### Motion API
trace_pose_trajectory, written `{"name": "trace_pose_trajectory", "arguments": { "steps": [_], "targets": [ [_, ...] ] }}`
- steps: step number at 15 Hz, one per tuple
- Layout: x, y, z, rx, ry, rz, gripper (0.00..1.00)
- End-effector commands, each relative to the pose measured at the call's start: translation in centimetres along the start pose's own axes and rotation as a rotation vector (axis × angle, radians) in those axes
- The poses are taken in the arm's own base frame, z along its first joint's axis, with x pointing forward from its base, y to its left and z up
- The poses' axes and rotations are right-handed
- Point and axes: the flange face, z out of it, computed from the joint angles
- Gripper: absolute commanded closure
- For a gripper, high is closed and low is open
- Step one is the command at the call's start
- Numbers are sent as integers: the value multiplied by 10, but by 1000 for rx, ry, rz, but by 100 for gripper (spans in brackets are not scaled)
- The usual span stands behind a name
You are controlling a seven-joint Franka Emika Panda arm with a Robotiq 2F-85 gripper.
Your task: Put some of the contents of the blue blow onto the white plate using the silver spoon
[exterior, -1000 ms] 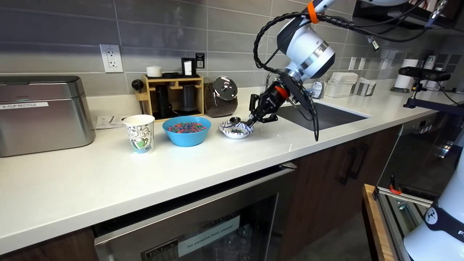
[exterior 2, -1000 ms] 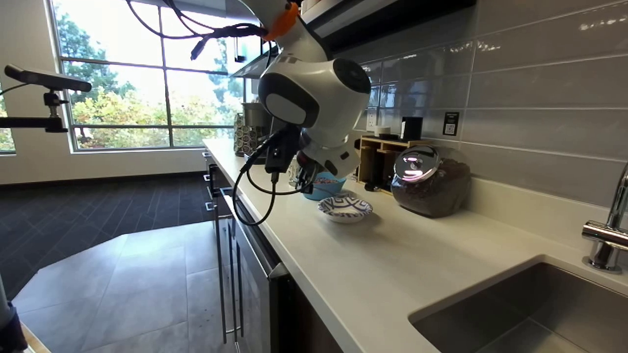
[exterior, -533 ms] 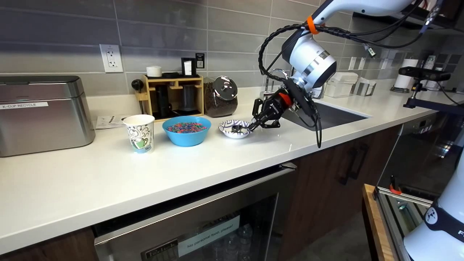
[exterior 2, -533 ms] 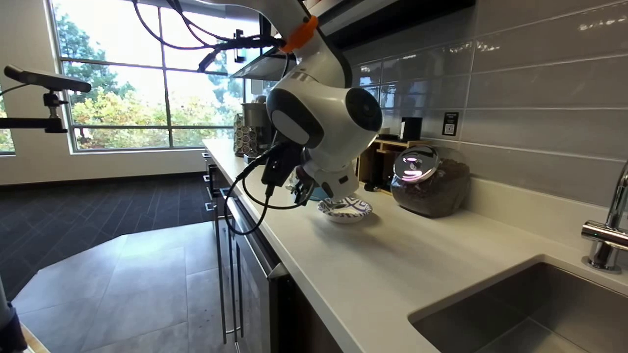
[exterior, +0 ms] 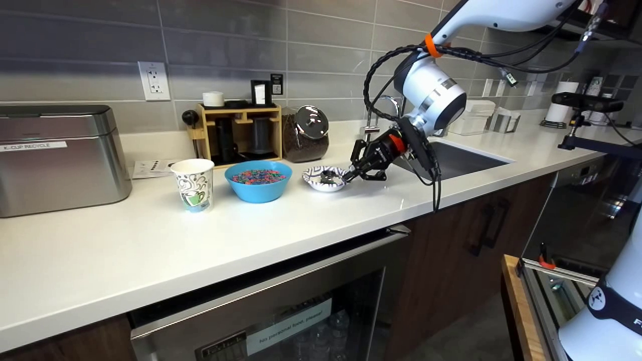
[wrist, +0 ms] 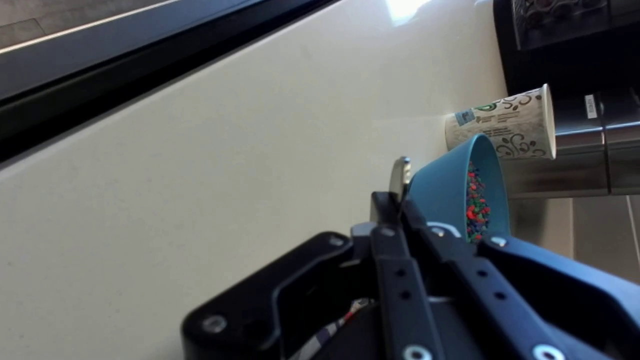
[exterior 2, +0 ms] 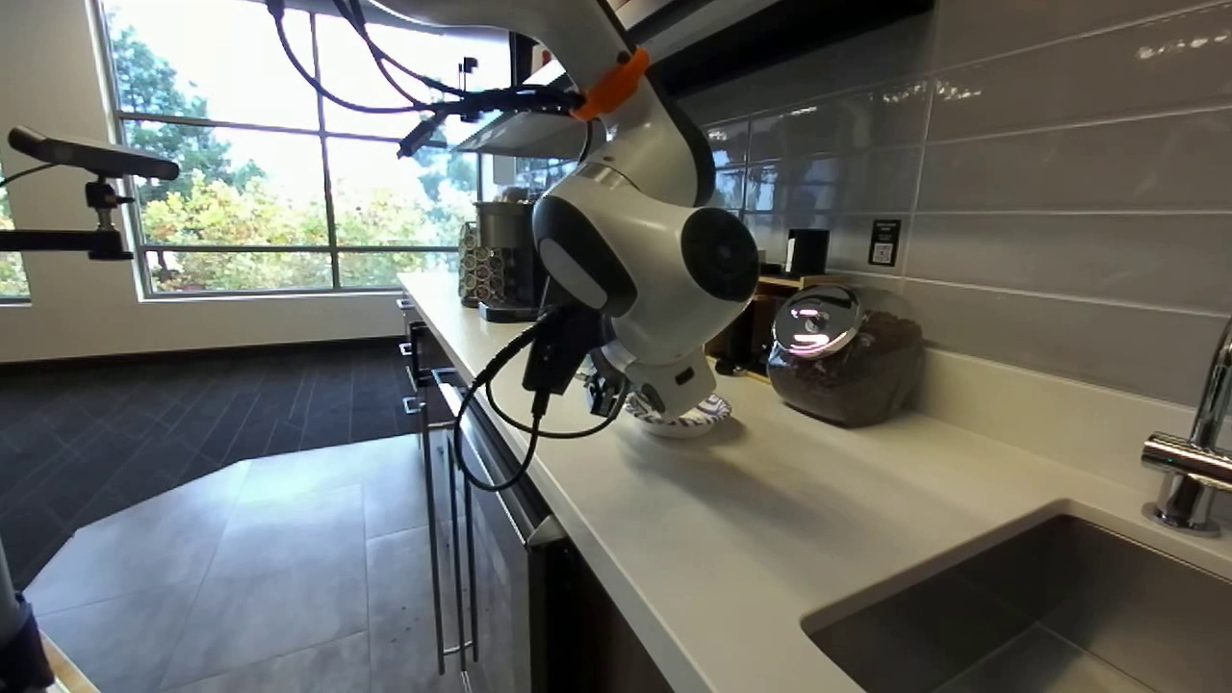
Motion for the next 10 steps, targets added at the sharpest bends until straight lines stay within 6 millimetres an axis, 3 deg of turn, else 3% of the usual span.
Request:
{"name": "trace_pose_trajectory", "arguments": {
  "steps": [1,10],
  "targets": [
    [2,9,4,78,-23,-30,99],
    [5,24,13,110,-65,-35,99]
  ]
}}
